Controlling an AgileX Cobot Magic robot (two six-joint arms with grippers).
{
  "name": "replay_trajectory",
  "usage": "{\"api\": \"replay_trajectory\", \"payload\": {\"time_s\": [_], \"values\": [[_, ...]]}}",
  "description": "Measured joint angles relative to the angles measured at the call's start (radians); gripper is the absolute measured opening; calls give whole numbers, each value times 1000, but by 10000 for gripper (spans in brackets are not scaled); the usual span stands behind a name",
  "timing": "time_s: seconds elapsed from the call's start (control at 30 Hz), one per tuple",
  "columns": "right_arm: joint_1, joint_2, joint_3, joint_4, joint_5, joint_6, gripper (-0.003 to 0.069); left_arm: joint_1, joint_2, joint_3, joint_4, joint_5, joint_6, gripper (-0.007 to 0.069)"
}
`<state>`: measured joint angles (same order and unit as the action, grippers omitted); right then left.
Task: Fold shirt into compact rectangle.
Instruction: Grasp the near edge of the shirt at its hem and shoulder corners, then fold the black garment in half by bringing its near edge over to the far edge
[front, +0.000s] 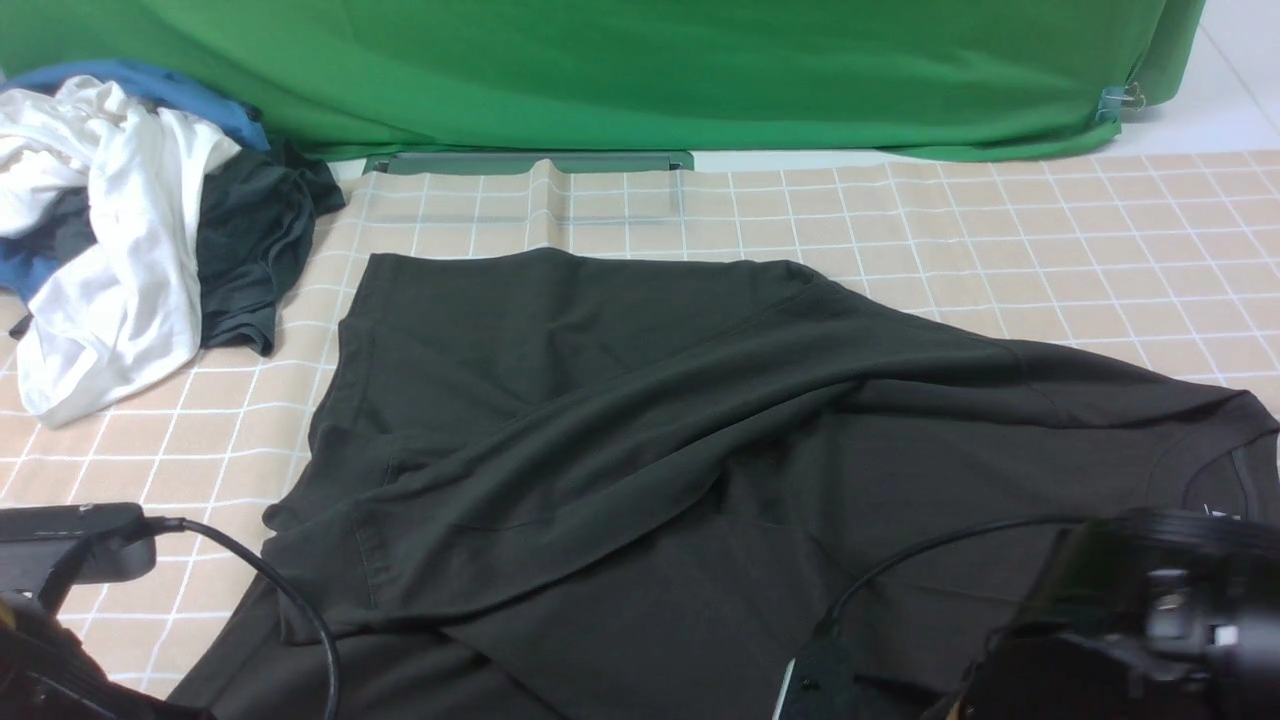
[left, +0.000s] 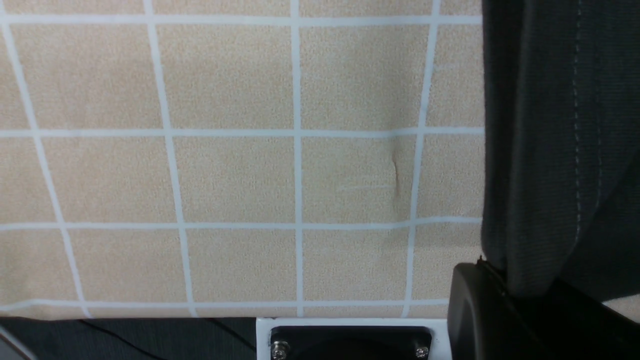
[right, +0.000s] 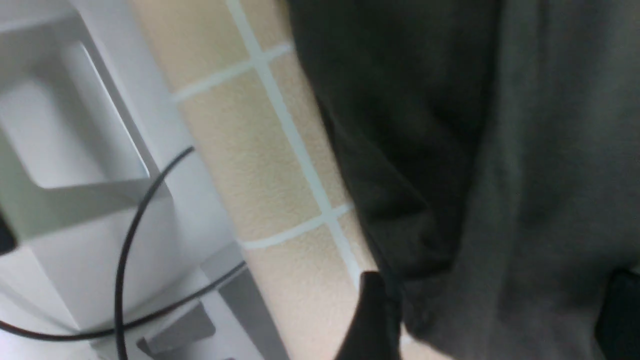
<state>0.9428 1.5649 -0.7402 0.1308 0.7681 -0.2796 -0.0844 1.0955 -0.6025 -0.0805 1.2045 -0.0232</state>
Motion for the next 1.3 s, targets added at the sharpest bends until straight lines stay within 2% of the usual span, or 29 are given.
{"api": "replay_trajectory", "payload": {"time_s": [0.1, 0.13, 0.17, 0.2, 0.23, 0.27, 0.33, 0.47, 0.6, 0.7, 0.97, 1.17, 1.3], "values": [[0, 21, 0, -2, -1, 7, 474, 0, 0, 0, -5, -5, 0, 20], [0, 22, 0, -3, -1, 10, 340, 0, 0, 0, -8, -15, 0, 20], [0, 22, 0, -3, 0, 13, 255, 0, 0, 0, -10, -22, 0, 20], [0, 22, 0, -3, 1, 13, 235, 0, 0, -2, -13, -26, -1, 20], [0, 19, -2, -9, 14, 14, 104, 0, 0, -16, -26, -33, -7, 20], [0, 16, -6, -15, 23, 14, 90, 0, 0, -29, -31, -37, -16, 20], [0, 7, -17, -36, 55, 15, 84, 0, 0, -54, -39, -41, -31, 20], [-1, -58, -90, -191, 156, 38, 84, 0, 16, -202, -43, -83, -77, 20], [-57, -93, -170, -259, 183, 34, 84, 0, 99, -346, -42, -127, -98, 20], [-130, -97, -225, -268, 183, 11, 84, -1, 186, -444, -42, -156, -109, 20], [-441, -23, -446, -276, 106, -125, 84, -2, 561, -853, -45, -207, -116, 20], [-580, 168, -648, -268, 60, -191, 84, -6, 821, -1125, -49, -206, -119, 20], [-627, 316, -804, -267, 39, -197, 84, -6, 969, -1275, -47, -206, -124, 20]]}}
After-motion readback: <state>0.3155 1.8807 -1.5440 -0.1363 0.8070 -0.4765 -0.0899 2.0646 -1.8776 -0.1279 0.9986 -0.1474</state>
